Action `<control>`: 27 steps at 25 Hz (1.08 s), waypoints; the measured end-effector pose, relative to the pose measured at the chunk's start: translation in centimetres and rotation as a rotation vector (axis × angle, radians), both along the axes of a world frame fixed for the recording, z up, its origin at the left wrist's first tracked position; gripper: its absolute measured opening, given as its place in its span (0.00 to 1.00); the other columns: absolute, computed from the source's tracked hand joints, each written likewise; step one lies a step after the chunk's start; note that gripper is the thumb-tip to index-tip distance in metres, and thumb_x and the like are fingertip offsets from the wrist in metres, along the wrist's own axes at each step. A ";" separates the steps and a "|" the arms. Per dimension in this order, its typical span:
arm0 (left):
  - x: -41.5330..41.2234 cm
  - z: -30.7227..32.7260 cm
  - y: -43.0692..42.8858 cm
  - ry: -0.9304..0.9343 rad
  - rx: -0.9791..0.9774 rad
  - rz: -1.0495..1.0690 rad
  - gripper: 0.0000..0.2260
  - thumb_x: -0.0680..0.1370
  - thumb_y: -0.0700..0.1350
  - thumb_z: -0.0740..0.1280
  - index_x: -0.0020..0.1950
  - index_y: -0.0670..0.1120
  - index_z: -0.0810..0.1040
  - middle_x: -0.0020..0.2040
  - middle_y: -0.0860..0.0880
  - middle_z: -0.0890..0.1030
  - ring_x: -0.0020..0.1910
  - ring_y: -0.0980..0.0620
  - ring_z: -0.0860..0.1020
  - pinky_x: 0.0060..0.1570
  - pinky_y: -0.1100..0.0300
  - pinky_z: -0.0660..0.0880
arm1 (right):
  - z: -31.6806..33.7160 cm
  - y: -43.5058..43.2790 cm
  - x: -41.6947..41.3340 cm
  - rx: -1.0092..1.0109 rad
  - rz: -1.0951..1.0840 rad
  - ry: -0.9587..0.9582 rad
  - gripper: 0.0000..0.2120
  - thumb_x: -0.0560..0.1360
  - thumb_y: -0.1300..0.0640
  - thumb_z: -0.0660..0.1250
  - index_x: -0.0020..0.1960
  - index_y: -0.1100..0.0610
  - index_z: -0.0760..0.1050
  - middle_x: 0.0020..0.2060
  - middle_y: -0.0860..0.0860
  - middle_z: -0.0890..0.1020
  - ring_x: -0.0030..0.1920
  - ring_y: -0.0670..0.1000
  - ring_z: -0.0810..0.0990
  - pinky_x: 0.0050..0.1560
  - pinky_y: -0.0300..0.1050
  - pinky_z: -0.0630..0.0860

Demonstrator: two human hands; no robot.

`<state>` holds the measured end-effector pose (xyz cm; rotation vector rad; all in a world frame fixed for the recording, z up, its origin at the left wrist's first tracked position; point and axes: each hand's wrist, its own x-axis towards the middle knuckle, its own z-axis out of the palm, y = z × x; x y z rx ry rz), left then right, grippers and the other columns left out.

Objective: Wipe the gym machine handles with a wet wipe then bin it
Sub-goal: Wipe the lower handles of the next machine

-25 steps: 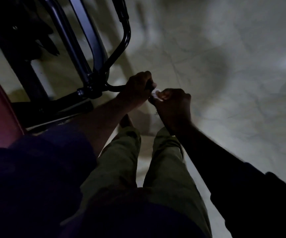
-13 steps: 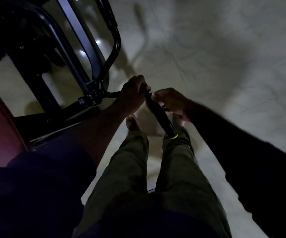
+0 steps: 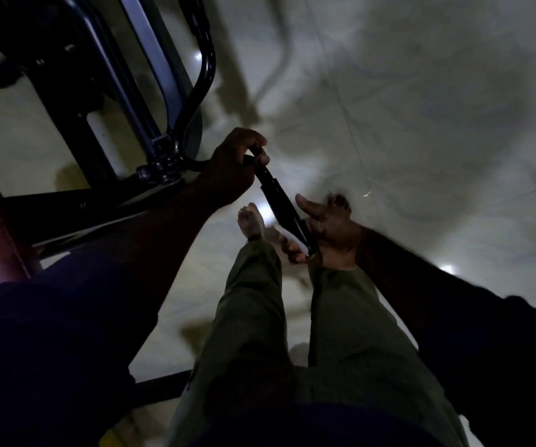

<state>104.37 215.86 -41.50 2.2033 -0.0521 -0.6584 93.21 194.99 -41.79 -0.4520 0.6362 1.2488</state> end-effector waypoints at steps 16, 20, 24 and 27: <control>-0.1 0.3 0.0 -0.034 -0.005 -0.068 0.15 0.76 0.50 0.66 0.56 0.41 0.81 0.56 0.44 0.82 0.56 0.50 0.79 0.56 0.65 0.72 | 5.0 9.5 -10.1 -1.472 -0.630 -0.162 0.13 0.71 0.43 0.78 0.52 0.49 0.87 0.48 0.44 0.88 0.51 0.46 0.87 0.55 0.52 0.84; 0.1 0.1 0.3 -0.075 0.023 -0.100 0.10 0.80 0.45 0.69 0.57 0.40 0.81 0.57 0.42 0.82 0.58 0.44 0.80 0.54 0.64 0.70 | 5.4 10.0 -9.5 -1.332 -0.922 0.044 0.11 0.71 0.53 0.81 0.51 0.55 0.87 0.47 0.49 0.89 0.48 0.48 0.88 0.52 0.50 0.84; 0.3 0.1 0.3 -0.086 0.031 -0.113 0.08 0.81 0.45 0.69 0.56 0.41 0.82 0.57 0.42 0.81 0.57 0.45 0.80 0.51 0.66 0.67 | 6.0 8.3 -8.5 -0.669 -1.312 0.532 0.23 0.73 0.68 0.74 0.67 0.68 0.74 0.59 0.64 0.82 0.56 0.61 0.85 0.40 0.48 0.86; 0.2 0.0 0.1 -0.080 0.035 -0.088 0.08 0.81 0.45 0.69 0.56 0.42 0.81 0.58 0.43 0.81 0.57 0.47 0.79 0.51 0.65 0.68 | 5.2 6.1 -8.6 -0.474 -1.269 0.582 0.28 0.67 0.73 0.70 0.67 0.70 0.73 0.66 0.71 0.75 0.62 0.71 0.79 0.38 0.52 0.86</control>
